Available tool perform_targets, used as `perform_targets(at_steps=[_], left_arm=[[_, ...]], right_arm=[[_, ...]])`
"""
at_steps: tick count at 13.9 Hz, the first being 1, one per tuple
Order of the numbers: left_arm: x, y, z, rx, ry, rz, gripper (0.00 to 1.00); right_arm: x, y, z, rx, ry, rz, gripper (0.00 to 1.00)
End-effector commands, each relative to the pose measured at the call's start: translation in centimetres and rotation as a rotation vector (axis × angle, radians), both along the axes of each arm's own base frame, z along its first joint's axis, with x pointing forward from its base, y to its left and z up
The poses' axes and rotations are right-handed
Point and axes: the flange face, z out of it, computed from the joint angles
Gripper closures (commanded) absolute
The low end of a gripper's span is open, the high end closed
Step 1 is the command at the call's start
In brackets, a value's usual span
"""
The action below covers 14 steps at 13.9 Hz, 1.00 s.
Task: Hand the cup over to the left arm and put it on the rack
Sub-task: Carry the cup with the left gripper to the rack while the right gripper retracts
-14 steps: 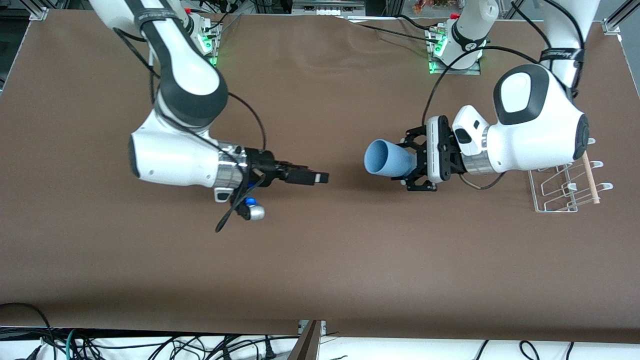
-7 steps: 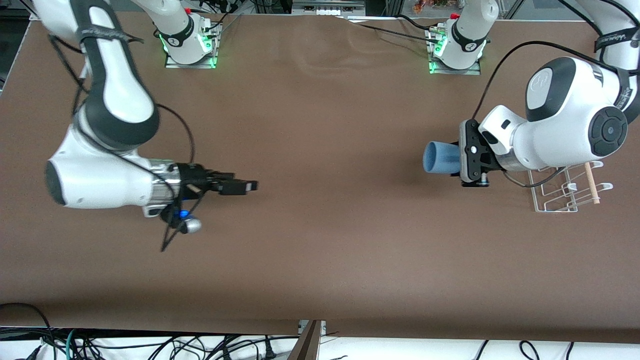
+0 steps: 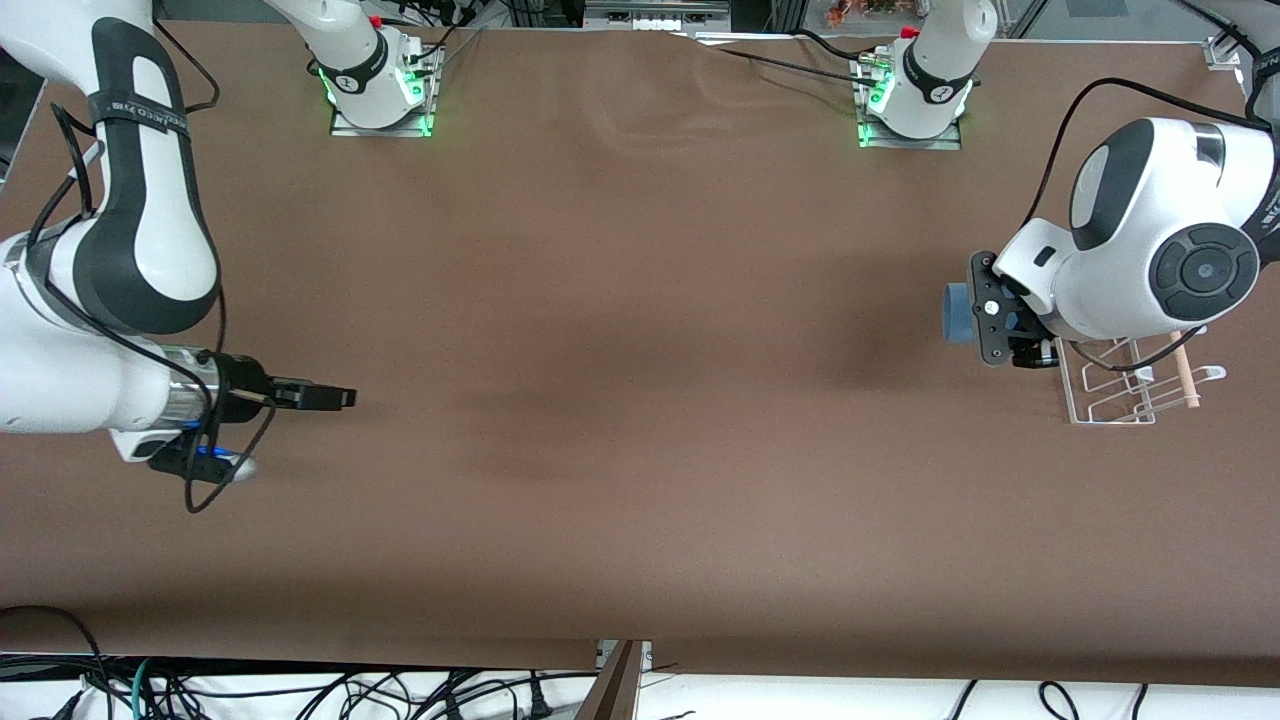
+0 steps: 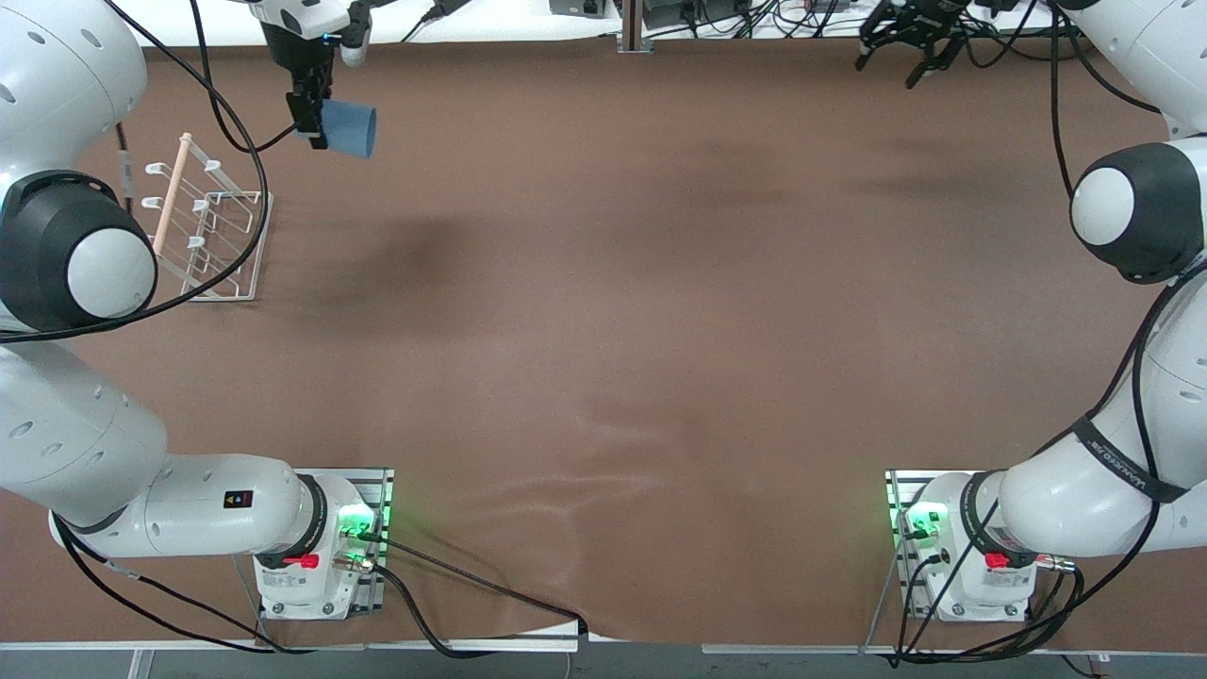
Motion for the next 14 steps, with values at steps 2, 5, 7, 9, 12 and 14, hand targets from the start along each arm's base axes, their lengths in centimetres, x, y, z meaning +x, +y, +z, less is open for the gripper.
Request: perform_targets(at_steps=[2, 5, 7, 9, 12, 14], left_arm=[[-0.8, 2.1, -1.2, 0.305, 0.037, 0.123, 0.9], [-0.6, 2.8, -4.6, 0.622, 0.076, 0.094, 0.89], [-0.3, 3.6, -6.6, 0.799, 0.069, 0.052, 0.93], [-0.6, 4.8, -7.9, 0.954, 0.03, -0.012, 0.93], [-4.2, 5.4, -10.4, 1.093, -0.093, -0.137, 0.93], [-6.2, 6.1, -12.3, 1.139, -0.227, -0.223, 0.92]], right_arm=[[-1.4, -1.9, 6.1, -0.159, -0.124, 0.065, 0.0], [-4.2, -2.2, 9.3, -0.199, -0.149, 0.085, 0.0], [-6.1, -2.0, 10.7, -0.197, -0.145, 0.092, 0.0], [-7.5, -1.3, 12.2, -0.198, -0.171, 0.108, 0.0], [-8.6, -1.1, 15.6, -0.273, -0.231, 0.132, 0.0], [-9.4, -1.8, 17.7, -0.271, -0.263, 0.119, 0.0]])
